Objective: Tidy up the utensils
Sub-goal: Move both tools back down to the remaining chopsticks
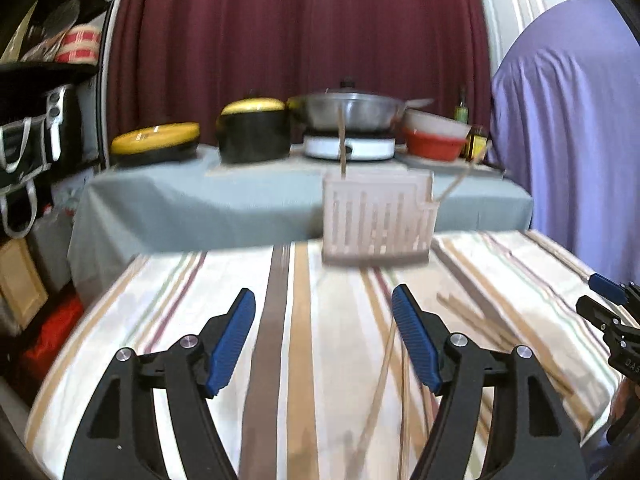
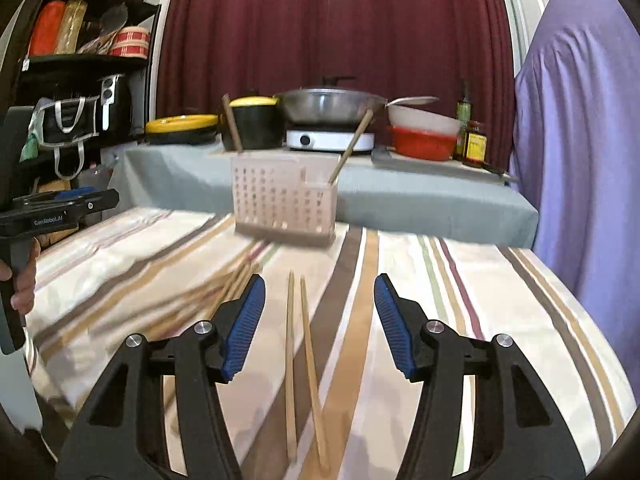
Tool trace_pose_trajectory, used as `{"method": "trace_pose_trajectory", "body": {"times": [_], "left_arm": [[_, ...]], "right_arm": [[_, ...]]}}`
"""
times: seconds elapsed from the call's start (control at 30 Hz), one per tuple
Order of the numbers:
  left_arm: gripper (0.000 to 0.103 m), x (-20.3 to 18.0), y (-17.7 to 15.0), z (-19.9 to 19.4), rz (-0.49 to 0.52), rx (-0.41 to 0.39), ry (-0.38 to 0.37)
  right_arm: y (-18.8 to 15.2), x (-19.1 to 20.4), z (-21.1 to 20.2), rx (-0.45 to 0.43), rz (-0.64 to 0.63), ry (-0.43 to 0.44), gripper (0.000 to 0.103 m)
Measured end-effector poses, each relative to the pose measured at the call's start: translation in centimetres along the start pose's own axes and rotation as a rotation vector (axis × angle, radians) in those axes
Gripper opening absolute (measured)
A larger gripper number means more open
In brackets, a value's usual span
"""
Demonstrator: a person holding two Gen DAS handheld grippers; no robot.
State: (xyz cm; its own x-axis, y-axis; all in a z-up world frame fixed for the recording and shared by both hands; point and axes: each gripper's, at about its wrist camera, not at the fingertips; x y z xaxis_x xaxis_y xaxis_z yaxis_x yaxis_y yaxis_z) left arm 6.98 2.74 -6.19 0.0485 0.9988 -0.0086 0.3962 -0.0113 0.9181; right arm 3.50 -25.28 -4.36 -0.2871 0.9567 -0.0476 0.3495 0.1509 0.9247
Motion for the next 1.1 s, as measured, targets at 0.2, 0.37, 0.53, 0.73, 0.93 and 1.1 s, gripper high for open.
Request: {"method": "trace_pose_trajectory", "body": {"times": [0.2,0.37,0.53,0.73,0.93,1.1], "left_arm": [[0.068,0.2,-3.6,-1.3,-0.002,0.041,0.015],[0.063,0.4,-5.7,-1.5,-0.011,0.072,0.017],[0.057,0.1,-7.5,-1.2,-0.011,0.112,-0.002],[0.052,-0.5,-8.7,-1.1,-0.008,0.125,-0.044],[0.044,-1.2,-9.4,-0.6,0.007,0.153,-0.07],[0.037,-1.3,-10.0,-0.4,0.01,0.176,-0.075]], "right_arm": [[-3.3,0.5,-0.8,0.051,0.016,0.032,0.04],[-5.5,1.4,-0.7,0.106,0.013,0.059,0.027],[-6.9,1.3,-0.2,0.153,0.024,0.067,0.021],[-7.6,1.5,-0.2,0.178,0.029,0.061,0.02],[-7.7,1.3,-0.2,0.184,0.036,0.06,0.02],[-7.9,1.3,-0.2,0.188,0.04,0.062,0.02]]}}
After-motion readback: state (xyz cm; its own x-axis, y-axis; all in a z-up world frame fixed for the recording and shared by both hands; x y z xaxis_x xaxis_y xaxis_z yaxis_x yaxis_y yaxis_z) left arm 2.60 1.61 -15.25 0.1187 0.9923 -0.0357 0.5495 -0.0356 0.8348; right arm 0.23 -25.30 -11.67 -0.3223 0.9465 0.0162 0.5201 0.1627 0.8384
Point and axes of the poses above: each gripper's, at about its wrist camera, not at the fingertips, and z roughly the way its jaws point, x to its left, y to its top, and after that the axes turned 2 degrees about -x, right-handed
